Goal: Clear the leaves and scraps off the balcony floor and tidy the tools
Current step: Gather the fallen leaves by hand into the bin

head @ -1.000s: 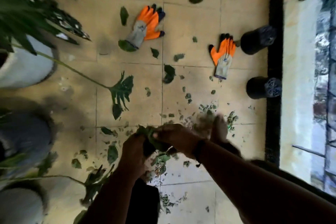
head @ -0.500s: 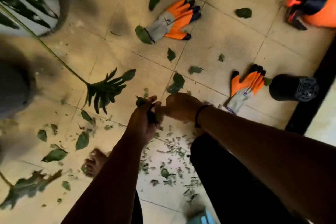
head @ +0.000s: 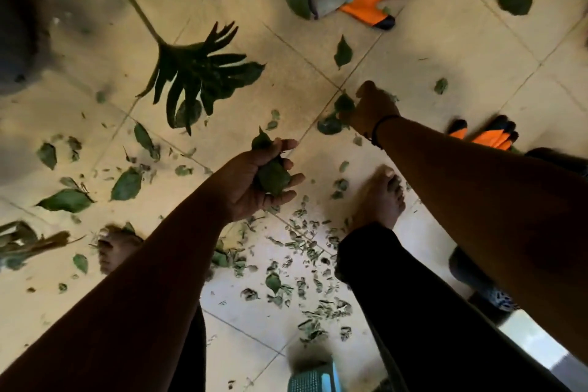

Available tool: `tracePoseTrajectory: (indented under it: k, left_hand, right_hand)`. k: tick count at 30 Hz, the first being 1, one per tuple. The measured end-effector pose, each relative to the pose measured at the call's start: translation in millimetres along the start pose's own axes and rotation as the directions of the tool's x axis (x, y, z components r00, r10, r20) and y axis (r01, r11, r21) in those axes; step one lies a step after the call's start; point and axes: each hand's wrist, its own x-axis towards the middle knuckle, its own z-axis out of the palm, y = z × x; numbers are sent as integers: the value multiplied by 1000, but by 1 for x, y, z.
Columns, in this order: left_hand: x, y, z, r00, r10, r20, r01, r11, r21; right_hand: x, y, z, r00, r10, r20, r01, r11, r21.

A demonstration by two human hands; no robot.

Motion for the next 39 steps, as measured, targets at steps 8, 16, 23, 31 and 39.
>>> tracePoseTrajectory:
  k: [8, 16, 23, 31, 39]
  left_hand:
    - [-14, -18, -48, 998, -20, 62, 28, 992, -119]
    - [-24, -32, -91, 1000, -13, 28, 16, 990, -139]
    - [-18, -31, -109, 999, -5, 39, 11, 988, -157]
    - [-15, -19, -123, 1000, 17, 22, -13, 985, -173]
    - [-18, -3, -137, 999, 35, 1, -34, 980, -197]
  right_hand:
    - [13, -10, 34, 989, 142, -48, -139, 988, 67]
    - [-5, -15, 41, 997, 68, 45, -70, 997, 30]
    - [-1, -17, 57, 969, 171, -178, -125, 963, 240]
    - [-5, -30, 70, 994, 82, -77, -79, 996, 48]
    - [-19, -33, 80, 989, -146, -1, 146, 989, -25]
